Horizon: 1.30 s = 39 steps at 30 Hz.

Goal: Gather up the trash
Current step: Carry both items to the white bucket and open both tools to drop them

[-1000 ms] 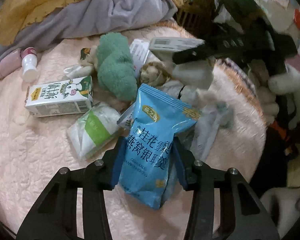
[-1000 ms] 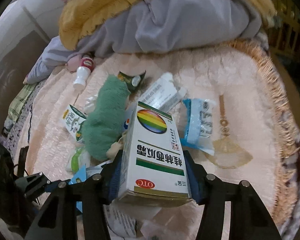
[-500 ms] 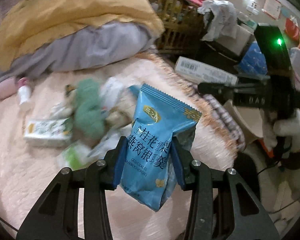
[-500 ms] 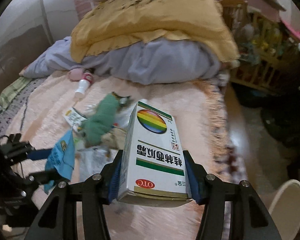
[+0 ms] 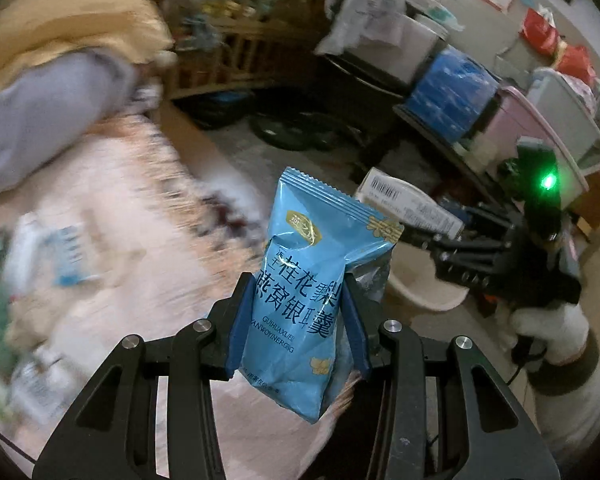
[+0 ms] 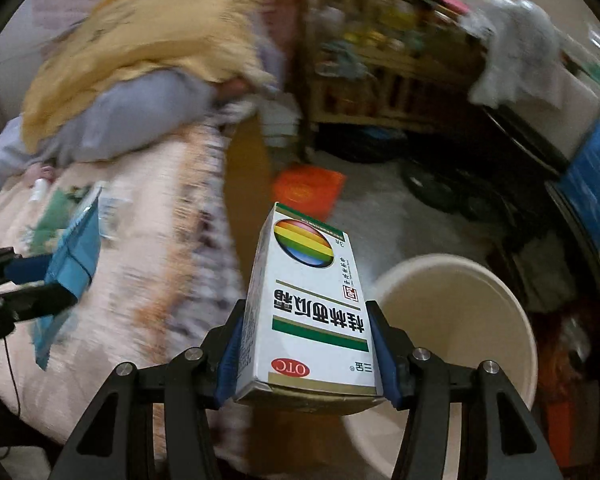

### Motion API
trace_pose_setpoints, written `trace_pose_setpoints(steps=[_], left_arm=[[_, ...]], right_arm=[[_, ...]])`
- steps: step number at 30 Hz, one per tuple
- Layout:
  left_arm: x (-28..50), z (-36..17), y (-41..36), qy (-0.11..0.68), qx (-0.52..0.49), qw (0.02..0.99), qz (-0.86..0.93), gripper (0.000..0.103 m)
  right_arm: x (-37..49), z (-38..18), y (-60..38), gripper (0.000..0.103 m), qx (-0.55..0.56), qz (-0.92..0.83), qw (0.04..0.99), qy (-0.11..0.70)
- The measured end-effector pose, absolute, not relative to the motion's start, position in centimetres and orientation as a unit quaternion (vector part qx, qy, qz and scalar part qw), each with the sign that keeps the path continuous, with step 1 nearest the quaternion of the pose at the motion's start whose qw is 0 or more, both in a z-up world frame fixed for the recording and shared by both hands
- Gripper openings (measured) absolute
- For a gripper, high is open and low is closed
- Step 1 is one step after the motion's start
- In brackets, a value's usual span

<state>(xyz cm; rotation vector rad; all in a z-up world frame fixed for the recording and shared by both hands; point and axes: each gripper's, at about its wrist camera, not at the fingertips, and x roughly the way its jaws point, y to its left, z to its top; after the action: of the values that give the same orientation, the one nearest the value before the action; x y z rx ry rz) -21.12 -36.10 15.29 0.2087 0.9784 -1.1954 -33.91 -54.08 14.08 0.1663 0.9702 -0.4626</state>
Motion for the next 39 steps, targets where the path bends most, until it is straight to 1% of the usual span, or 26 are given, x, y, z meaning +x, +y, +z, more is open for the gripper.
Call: trace_pose_setpoints(steps=[7,13,16,17,18,19,22,26,29,35,39], left_arm=[[-25.2,14.0,-45.5,0.465,0.102,0.661,-0.580,0.041],[-27.0,11.8,-50.9,0.495,0.101,0.639,-0.580,0.044],[-27.0,10.9,-52.3,0.505,0.081,0.635,-0.579,0.050],[-26.9,10.6,-52.7,0.509,0.075,0.633,-0.578,0.053],[-26.8,10.5,-52.8,0.513,0.070,0.631,-0.578,0.059],[-26.7,10.4,-52.8,0.517,0.065,0.630,-0.576,0.061],[-26.6,10.7,-52.2,0.508,0.074,0.639,-0.572,0.061],[-26.0,11.8,-50.1,0.484,0.081,0.671,-0.556,0.061],[-25.2,12.2,-48.5,0.483,0.068,0.679,-0.549,0.061],[-24.0,13.7,-44.4,0.462,0.055,0.708,-0.532,0.061],[-23.5,15.1,-40.6,0.427,0.061,0.744,-0.510,0.061]], right_arm=[[-39.5,9.8,-60.9,0.054,0.141,-0.272,0.817,0.488],[-42.2,5.3,-64.2,0.054,0.198,-0.277,0.789,0.511],[-43.1,4.1,-65.1,0.054,0.229,-0.277,0.785,0.504],[-43.4,3.8,-65.3,0.056,0.239,-0.276,0.783,0.503],[-43.4,3.5,-65.4,0.058,0.250,-0.276,0.779,0.504],[-43.4,3.4,-65.5,0.059,0.256,-0.277,0.776,0.506],[-43.4,3.8,-64.6,0.061,0.246,-0.276,0.783,0.500],[-43.2,5.9,-62.9,0.061,0.209,-0.291,0.802,0.478],[-43.2,7.3,-61.9,0.067,0.190,-0.306,0.809,0.465],[-42.0,10.3,-59.6,0.068,0.145,-0.318,0.823,0.447],[-40.8,12.2,-57.5,0.069,0.124,-0.311,0.837,0.432]])
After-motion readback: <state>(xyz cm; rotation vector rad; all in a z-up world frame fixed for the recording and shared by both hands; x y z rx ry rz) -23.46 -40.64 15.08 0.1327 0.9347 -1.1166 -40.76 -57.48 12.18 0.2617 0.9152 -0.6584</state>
